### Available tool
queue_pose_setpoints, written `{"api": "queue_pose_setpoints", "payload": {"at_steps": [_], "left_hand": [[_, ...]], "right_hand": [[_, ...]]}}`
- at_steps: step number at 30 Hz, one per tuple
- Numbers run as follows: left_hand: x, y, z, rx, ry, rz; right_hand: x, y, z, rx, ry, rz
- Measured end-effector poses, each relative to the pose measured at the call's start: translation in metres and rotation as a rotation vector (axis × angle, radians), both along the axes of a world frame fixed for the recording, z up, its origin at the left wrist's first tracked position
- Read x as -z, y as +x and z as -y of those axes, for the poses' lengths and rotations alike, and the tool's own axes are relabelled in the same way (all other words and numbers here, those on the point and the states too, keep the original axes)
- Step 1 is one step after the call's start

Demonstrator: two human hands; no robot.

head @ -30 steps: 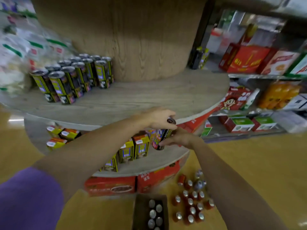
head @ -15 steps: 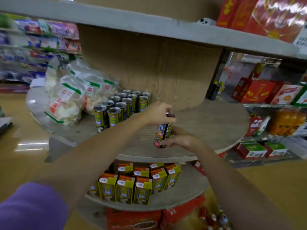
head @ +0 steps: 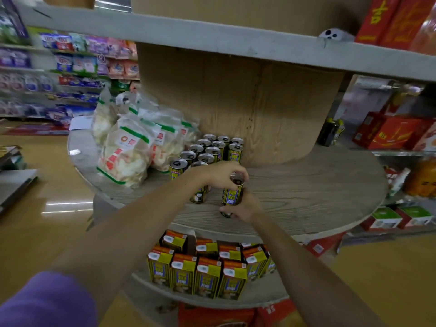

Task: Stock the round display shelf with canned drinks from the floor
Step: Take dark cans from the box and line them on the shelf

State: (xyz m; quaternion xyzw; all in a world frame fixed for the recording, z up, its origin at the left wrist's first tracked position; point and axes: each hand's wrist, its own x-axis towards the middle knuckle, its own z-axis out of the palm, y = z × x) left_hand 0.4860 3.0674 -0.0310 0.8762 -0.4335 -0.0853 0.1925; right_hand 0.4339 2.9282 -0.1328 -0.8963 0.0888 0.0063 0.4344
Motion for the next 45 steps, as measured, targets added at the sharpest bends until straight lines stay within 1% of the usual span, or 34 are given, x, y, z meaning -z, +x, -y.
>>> {"api": "queue_pose_setpoints", "payload": {"at_steps": [3,5,7,10,13,16,21,24,30,34,38,41,45], "left_hand": [[-0.001,0.009,-0.001,-0.014,0.020,0.007],[-0.002,0.015,-0.001,-0.061,0.014,0.040],[-0.003,0.020,0.000,-0.089,0.027,0.116],[-0.003,0.030,0.005,-0.150,0.063,0.232],[0.000,0.046,0.011,-0.227,0.149,0.233],[-0.005,0.057,0.019,-0.280,0.240,0.289],[-0.008,0.082,0.034,-0.321,0.303,0.340],[-0.008,0.089,0.040,-0.321,0.327,0.412],[-0.006,0.094,0.045,-0.382,0.308,0.431],[-0.007,0.094,0.046,-0.354,0.296,0.353],[-0.005,0.100,0.036,-0.318,0.287,0.190],[-0.010,0.091,0.029,-0.319,0.160,0.119],[-0.014,0.066,0.031,-0.286,-0.020,0.081]], "right_hand": [[0.005,0.003,-0.002,0.033,-0.026,0.035],[0.007,0.006,-0.003,0.059,0.015,0.044],[0.006,0.012,-0.005,0.073,0.058,0.032],[0.007,0.032,-0.008,0.108,0.050,0.029],[0.017,0.065,-0.004,0.138,0.015,0.039],[0.009,0.086,-0.002,0.144,0.017,0.010],[0.004,0.117,0.009,0.131,-0.006,-0.043],[0.000,0.126,0.009,0.123,-0.056,-0.042],[-0.003,0.142,0.006,0.109,-0.204,-0.097],[-0.004,0.140,0.000,0.087,-0.263,-0.106],[-0.009,0.127,0.001,0.052,-0.249,-0.086],[-0.013,0.111,0.008,0.047,-0.248,-0.027],[-0.019,0.079,0.032,0.078,-0.272,0.011]]}}
